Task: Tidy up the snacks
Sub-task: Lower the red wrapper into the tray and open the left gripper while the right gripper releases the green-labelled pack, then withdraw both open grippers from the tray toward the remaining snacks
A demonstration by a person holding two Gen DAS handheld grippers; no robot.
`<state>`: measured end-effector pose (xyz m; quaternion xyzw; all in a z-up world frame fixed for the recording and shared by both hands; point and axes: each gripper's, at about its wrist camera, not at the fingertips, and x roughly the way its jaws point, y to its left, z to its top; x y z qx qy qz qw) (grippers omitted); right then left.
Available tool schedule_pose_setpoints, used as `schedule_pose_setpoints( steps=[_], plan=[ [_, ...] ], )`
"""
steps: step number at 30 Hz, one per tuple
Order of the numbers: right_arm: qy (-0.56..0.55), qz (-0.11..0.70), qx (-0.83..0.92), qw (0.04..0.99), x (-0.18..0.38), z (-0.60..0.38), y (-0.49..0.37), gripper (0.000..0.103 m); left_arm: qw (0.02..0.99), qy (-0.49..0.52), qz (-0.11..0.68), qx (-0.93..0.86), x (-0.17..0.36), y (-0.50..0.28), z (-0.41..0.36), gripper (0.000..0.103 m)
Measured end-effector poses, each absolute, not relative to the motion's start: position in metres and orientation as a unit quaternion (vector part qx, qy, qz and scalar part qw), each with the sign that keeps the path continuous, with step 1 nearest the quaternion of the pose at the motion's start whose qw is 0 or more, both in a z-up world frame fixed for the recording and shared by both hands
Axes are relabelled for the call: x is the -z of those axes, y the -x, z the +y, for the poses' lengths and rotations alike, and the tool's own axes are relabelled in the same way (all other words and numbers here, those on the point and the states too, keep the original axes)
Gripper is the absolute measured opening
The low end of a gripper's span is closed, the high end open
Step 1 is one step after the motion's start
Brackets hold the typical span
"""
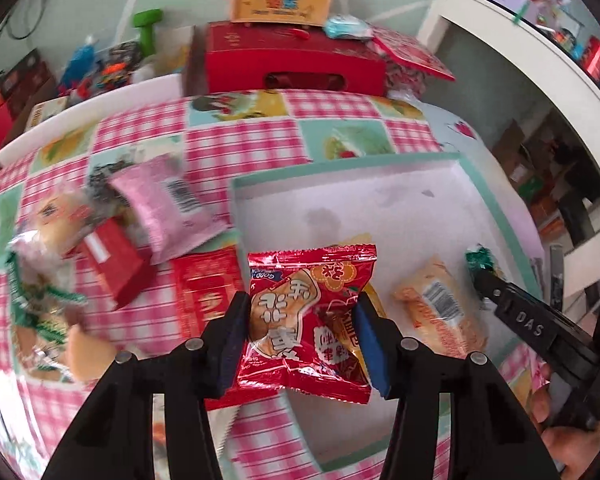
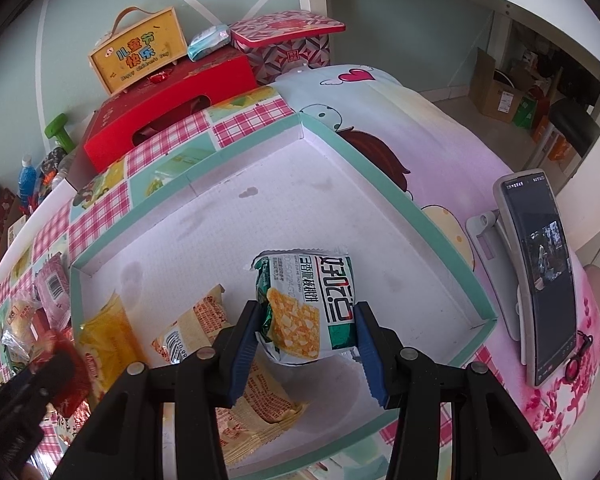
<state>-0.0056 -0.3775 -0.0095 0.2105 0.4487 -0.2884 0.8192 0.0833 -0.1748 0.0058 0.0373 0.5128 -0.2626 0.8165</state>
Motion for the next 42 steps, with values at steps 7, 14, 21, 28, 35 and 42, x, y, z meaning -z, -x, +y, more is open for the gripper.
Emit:
schedule_pose_setpoints(
  steps=[7, 14, 21, 28, 35, 42],
  plan=[
    [-0.220, 0.446, 0.292, 0.817, 0.010, -0.383, 0.008, 0.050, 0.805, -0.036, 0.518, 0.287, 0.009, -0.083, -0.202, 0.053],
    [-0.224, 0.446, 0.294, 0.815, 0.011, -0.386, 0.008, 0.050, 0.811, -0.011, 0.514, 0.278, 0.015, -0.091, -0.204, 0.061],
    [-0.201, 0.451, 0.291, 0.820, 0.006, -0.380, 0.006, 0.064, 0.815, 0.005, 0.513, 0.271, -0.003, -0.093, -0.189, 0.080],
    [-0.187, 0.444, 0.273, 0.833, -0.003, -0.367, 0.003, 0.085, 0.831, 0.020, 0.510, 0.221, -0.017, -0.096, -0.159, 0.092],
    [-0.168, 0.429, 0.263, 0.848, -0.012, -0.348, -0.001, 0.103, 0.831, 0.039, 0.535, 0.146, -0.004, -0.104, -0.123, 0.094],
    [-0.154, 0.415, 0.240, 0.864, -0.022, -0.324, -0.008, 0.103, 0.832, 0.032, 0.545, 0.093, 0.001, -0.100, -0.091, 0.094]
  ],
)
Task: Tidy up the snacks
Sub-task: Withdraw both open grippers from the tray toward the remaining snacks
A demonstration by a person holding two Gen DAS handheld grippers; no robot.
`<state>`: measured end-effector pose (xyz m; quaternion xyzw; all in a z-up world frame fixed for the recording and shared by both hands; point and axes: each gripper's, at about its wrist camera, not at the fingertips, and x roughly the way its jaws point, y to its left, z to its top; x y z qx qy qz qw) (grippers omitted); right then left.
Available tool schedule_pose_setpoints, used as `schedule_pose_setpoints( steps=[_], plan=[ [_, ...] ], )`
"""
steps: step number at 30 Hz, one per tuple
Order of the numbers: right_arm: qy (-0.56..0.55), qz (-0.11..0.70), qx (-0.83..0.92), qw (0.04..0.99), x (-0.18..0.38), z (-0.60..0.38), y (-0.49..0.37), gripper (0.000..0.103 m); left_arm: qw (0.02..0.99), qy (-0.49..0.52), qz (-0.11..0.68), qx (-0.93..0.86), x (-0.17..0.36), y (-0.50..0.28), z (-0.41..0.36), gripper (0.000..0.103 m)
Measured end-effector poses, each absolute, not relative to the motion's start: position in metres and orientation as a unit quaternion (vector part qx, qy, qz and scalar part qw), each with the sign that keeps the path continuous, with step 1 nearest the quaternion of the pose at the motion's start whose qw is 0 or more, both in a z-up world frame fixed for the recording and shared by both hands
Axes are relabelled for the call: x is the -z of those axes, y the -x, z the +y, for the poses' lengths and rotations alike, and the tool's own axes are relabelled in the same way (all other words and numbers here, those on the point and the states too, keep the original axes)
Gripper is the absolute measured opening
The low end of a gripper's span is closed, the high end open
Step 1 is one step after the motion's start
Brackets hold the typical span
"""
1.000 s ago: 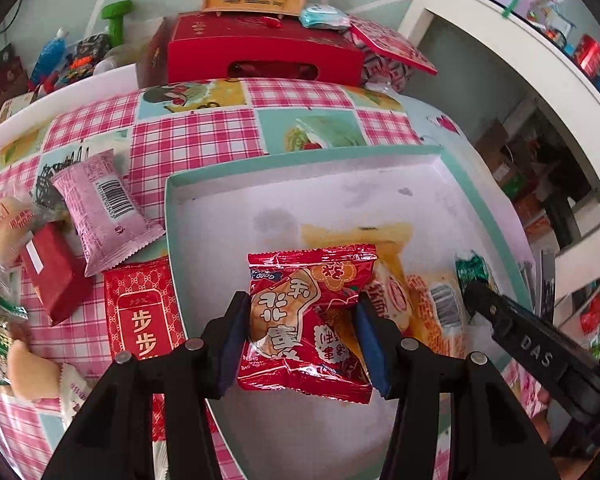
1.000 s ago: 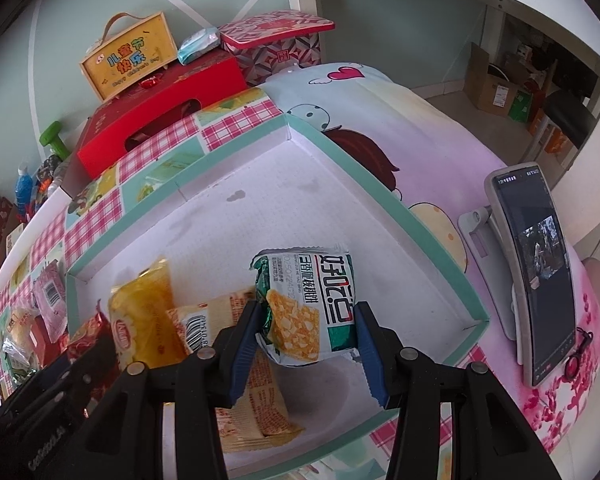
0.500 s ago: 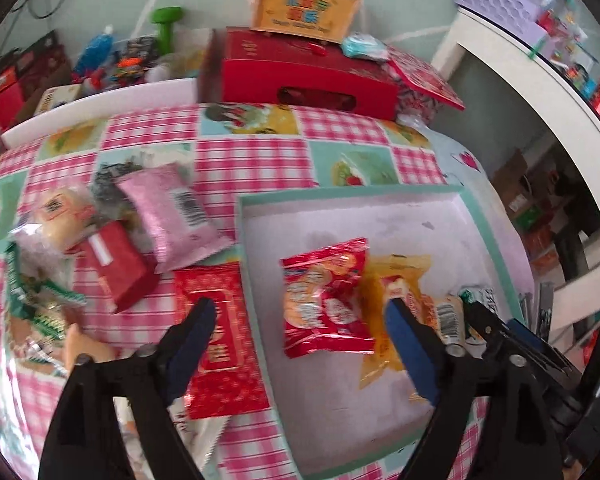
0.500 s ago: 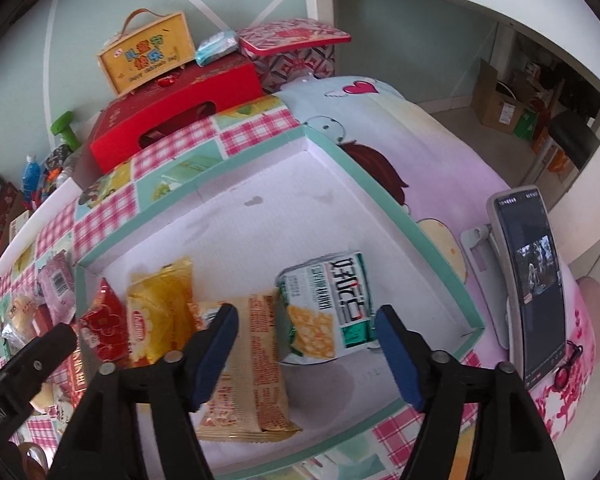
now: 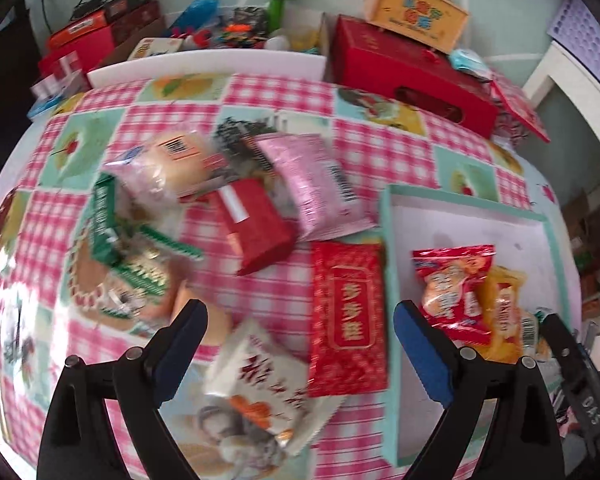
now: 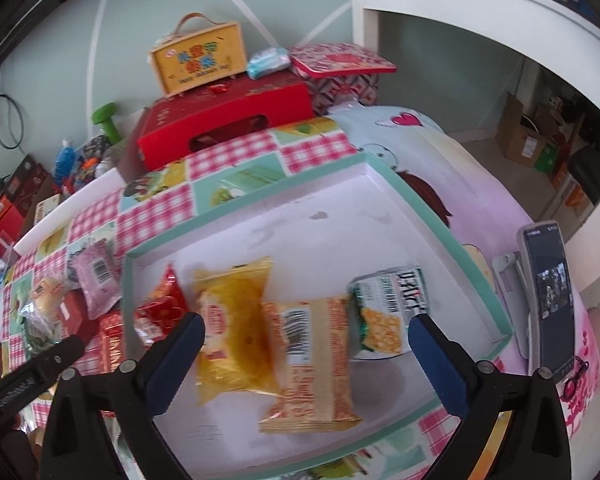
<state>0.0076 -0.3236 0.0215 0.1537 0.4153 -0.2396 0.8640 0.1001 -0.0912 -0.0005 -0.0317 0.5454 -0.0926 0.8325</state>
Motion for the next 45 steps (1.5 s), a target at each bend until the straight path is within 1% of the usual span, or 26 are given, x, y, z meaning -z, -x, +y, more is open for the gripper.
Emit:
schedule_pose_setpoints(
  steps=[5, 13, 33, 36, 40, 43, 45],
  plan=[
    [-0.145, 0.420, 0.202, 0.873, -0.021, -0.300, -0.016, 0.103, 0.824, 0.045, 0.556, 0.093, 0.004, -0.099, -0.074, 0.094],
    [-0.142, 0.425, 0.134, 0.884, -0.017, -0.258, -0.029, 0.103, 0.833, 0.075, 0.545, 0.054, -0.004, -0.100, -0.032, 0.094],
    [-0.119, 0.458, 0.044, 0.880, 0.002, -0.180, -0.057, 0.101, 0.821, 0.145, 0.552, 0.012, 0.003, -0.108, 0.040, 0.094],
    [-0.117, 0.457, 0.028, 0.881, 0.004, -0.167, -0.064, 0.098, 0.817, 0.149, 0.557, 0.018, 0.007, -0.113, 0.043, 0.094],
    [-0.115, 0.458, -0.002, 0.882, 0.010, -0.147, -0.074, 0.090, 0.814, 0.143, 0.563, 0.024, 0.013, -0.122, 0.042, 0.094],
    [-0.112, 0.459, -0.022, 0.881, 0.015, -0.133, -0.081, 0.082, 0.811, 0.134, 0.568, 0.026, 0.018, -0.127, 0.039, 0.094],
    [-0.107, 0.460, -0.031, 0.881, 0.017, -0.125, -0.084, 0.081, 0.809, 0.130, 0.572, 0.030, 0.023, -0.131, 0.038, 0.094]
  ],
)
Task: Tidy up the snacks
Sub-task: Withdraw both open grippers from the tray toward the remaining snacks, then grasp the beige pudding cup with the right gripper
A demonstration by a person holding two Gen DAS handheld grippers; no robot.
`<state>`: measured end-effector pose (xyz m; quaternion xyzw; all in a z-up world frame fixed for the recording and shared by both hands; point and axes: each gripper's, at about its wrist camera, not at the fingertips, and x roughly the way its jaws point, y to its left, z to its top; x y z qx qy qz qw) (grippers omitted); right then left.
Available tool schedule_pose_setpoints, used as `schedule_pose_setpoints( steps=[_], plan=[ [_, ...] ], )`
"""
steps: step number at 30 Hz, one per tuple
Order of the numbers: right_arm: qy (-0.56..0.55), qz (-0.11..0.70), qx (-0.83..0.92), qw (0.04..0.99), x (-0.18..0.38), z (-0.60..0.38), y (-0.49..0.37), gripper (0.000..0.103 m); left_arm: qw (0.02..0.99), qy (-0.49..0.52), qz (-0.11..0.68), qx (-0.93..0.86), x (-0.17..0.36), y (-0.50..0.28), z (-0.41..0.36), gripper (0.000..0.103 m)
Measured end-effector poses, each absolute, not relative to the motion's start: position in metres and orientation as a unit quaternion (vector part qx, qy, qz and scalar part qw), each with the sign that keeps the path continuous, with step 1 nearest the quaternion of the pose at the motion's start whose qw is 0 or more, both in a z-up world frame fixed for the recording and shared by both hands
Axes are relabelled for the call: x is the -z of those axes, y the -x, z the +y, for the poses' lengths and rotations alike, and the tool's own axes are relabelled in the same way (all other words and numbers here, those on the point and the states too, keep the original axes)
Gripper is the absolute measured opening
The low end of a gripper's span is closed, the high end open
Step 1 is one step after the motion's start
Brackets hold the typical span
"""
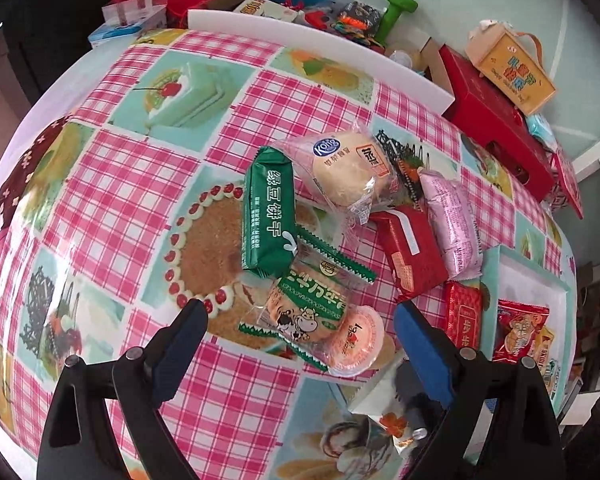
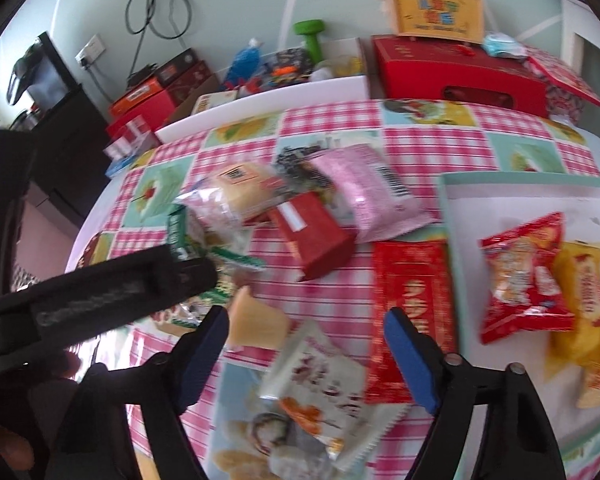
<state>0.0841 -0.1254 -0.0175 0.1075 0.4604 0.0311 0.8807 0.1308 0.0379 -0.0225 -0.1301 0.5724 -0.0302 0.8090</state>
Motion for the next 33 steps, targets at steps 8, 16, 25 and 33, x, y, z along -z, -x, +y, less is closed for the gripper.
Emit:
schedule_pose_setpoints(
  steps=[8, 16, 25, 33],
  plan=[
    [-0.104, 0.476, -0.057, 0.872, 0.035, -0.104, -0.096, 0.061, 0.801, 0.117, 0.586, 0.031, 0.036, -0.137, 0.040, 0.075],
    [-0.089, 0.489, -0.044, 0.867, 0.049, -0.100, -0.102, 0.049, 0.789, 0.117, 0.601, 0.044, 0.052, -0.143, 0.036, 0.065],
    [-0.096, 0.488, -0.038, 0.867, 0.054, -0.106, -0.103, 0.040, 0.791, 0.113, 0.599, 0.049, 0.061, -0.151, 0.025, 0.064],
    [-0.097, 0.490, -0.016, 0.866, 0.052, -0.121, -0.101, 0.040, 0.793, 0.112, 0.597, 0.050, 0.064, -0.157, 0.018, 0.064]
  ],
)
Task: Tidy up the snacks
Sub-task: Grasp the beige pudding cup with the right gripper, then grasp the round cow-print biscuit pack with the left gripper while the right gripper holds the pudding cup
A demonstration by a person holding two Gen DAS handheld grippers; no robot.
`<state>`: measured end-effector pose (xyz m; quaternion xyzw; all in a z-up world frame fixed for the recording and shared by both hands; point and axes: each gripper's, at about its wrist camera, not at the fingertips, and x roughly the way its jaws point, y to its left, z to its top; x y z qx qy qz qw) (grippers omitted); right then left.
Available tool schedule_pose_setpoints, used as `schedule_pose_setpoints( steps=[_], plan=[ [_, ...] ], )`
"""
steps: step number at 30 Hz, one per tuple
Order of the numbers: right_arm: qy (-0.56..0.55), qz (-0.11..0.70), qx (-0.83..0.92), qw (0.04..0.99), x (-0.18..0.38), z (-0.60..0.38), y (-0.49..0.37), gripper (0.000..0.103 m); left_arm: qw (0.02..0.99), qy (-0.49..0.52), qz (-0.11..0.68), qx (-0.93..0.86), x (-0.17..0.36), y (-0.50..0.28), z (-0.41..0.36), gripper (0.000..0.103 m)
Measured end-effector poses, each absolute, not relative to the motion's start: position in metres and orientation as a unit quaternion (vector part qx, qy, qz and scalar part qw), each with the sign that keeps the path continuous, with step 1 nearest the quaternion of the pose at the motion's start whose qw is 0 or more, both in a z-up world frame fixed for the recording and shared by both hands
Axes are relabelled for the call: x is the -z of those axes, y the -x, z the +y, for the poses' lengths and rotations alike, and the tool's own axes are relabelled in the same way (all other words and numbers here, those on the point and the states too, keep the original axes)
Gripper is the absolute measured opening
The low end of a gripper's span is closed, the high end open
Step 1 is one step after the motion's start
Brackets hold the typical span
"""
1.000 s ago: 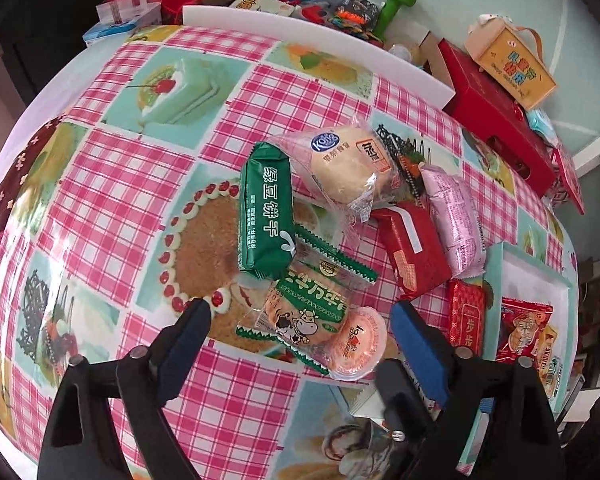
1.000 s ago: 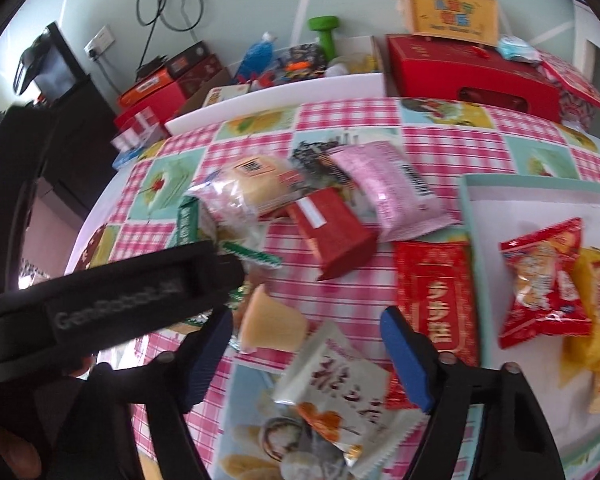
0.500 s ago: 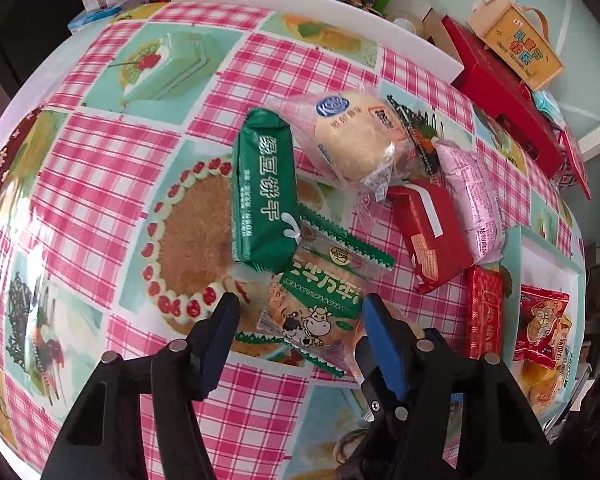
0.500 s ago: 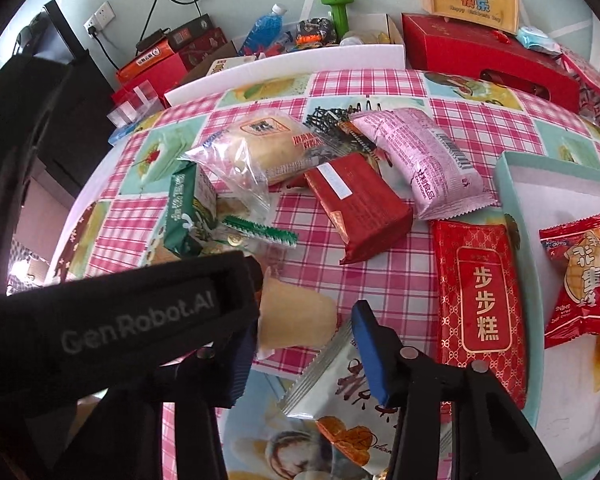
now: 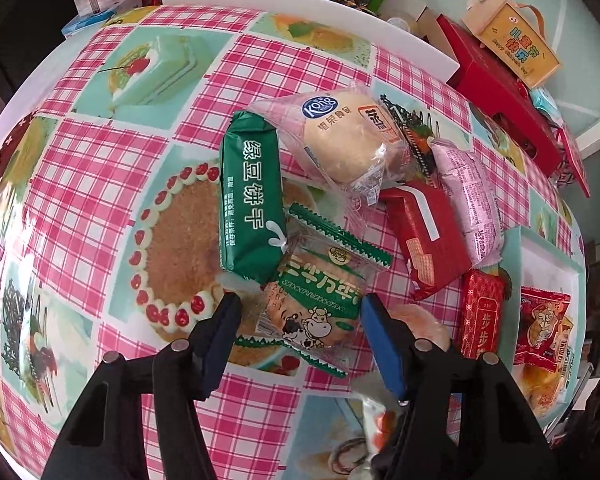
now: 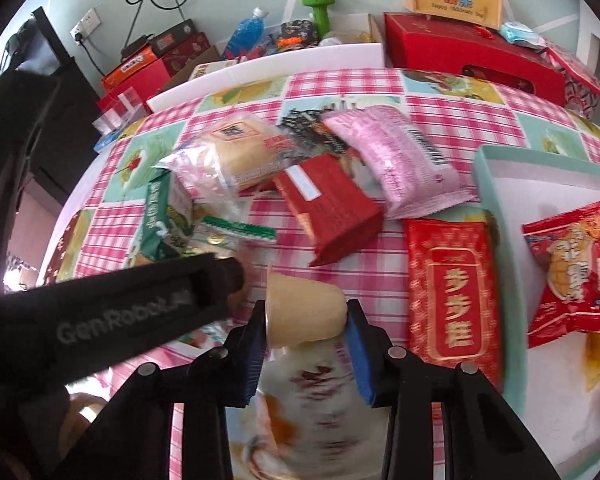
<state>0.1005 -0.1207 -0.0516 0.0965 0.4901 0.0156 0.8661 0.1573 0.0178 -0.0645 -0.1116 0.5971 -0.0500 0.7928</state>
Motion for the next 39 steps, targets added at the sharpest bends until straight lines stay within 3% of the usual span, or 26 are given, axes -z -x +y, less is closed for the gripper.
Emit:
schedule_pose_setpoints(
  steps=[39],
  plan=[
    [-0.102, 0.504, -0.009, 0.858, 0.051, -0.145, -0.095, 0.040, 0.811, 0.019, 0.584, 0.026, 0.069, -0.160, -0.054, 0.063]
  ],
)
